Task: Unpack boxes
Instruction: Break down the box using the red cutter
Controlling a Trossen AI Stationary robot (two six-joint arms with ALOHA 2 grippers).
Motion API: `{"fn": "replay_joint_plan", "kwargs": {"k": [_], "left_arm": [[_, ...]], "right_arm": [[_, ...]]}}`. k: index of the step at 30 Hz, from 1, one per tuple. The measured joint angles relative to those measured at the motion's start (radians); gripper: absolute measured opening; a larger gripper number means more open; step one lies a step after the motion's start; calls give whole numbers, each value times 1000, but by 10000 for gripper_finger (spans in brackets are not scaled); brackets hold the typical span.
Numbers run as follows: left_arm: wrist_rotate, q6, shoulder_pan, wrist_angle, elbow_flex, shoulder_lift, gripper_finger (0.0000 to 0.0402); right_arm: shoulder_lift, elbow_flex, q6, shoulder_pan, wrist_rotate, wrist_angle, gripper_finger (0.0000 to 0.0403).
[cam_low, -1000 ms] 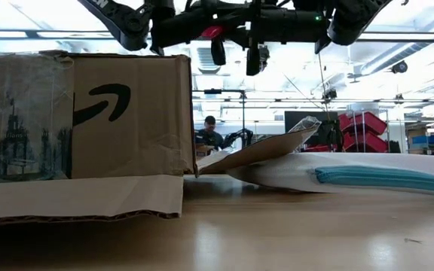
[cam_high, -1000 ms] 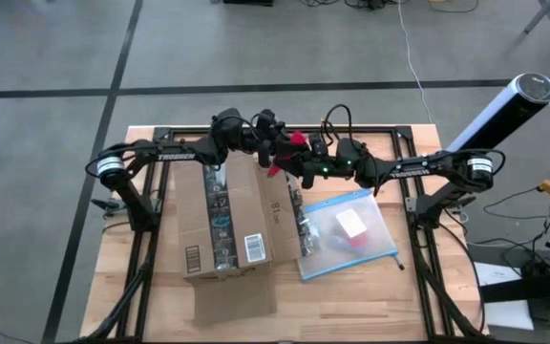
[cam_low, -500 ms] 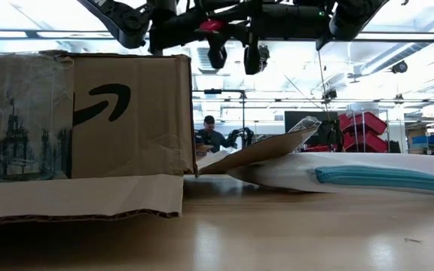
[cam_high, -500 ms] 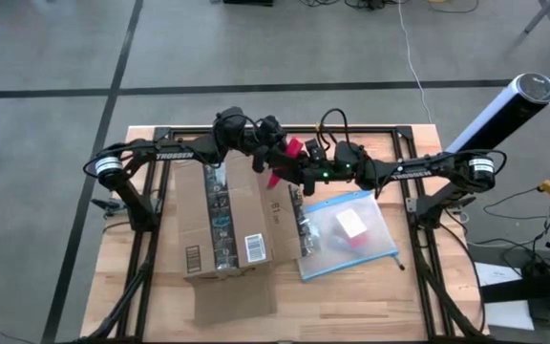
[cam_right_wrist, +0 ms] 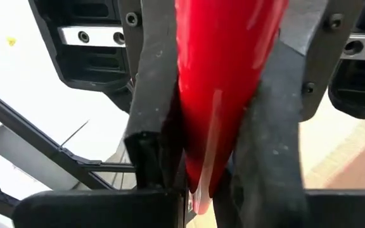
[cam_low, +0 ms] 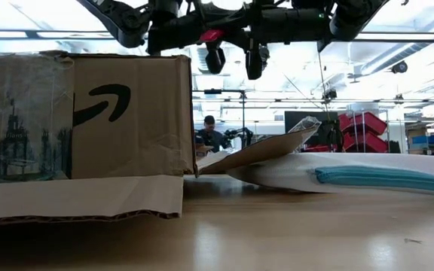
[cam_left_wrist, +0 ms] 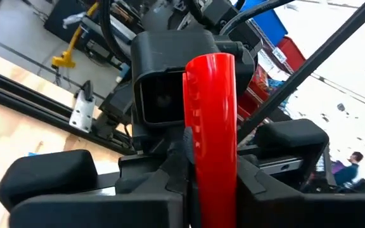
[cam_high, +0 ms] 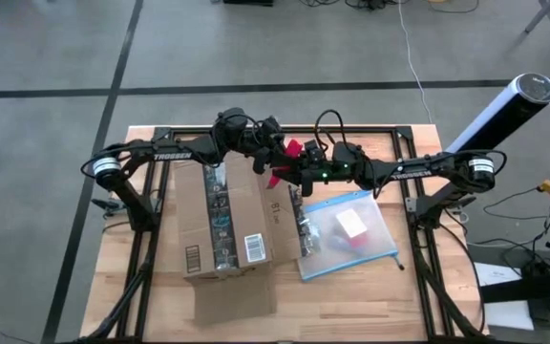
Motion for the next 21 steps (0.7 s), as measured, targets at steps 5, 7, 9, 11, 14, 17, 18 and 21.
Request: {"fn": "replay_joint_plan", "kwargs": {"k": [5, 7, 9, 11, 14, 17, 18, 21], "left_arm": [[-65, 74, 25, -46, -1, -70, 35], [-102, 120, 34, -110, -1, -114, 35], [-156, 172, 39, -202, -1, -161, 34], [-232, 226, 38, -304, -2, -214, 33], [-390, 296, 34, -451, -2, -300, 33], [-615, 351, 21, -576, -2, -378, 33], [-684, 359, 8, -611, -2, -403, 33], [-882, 362, -24, -701, -2, -461, 33]], "right_arm": [[-8, 7, 41, -6, 4, 28, 71], [-17, 8, 51, -10, 5, 34, 104], [-23, 8, 47, -11, 10, 38, 133], [-28, 8, 32, -12, 23, 36, 157], [-33, 8, 20, -12, 51, 31, 183], [-36, 8, 10, -7, 55, 31, 197], [-33, 8, 0, -7, 56, 29, 199], [-26, 6, -34, -10, 74, 17, 202]]}}
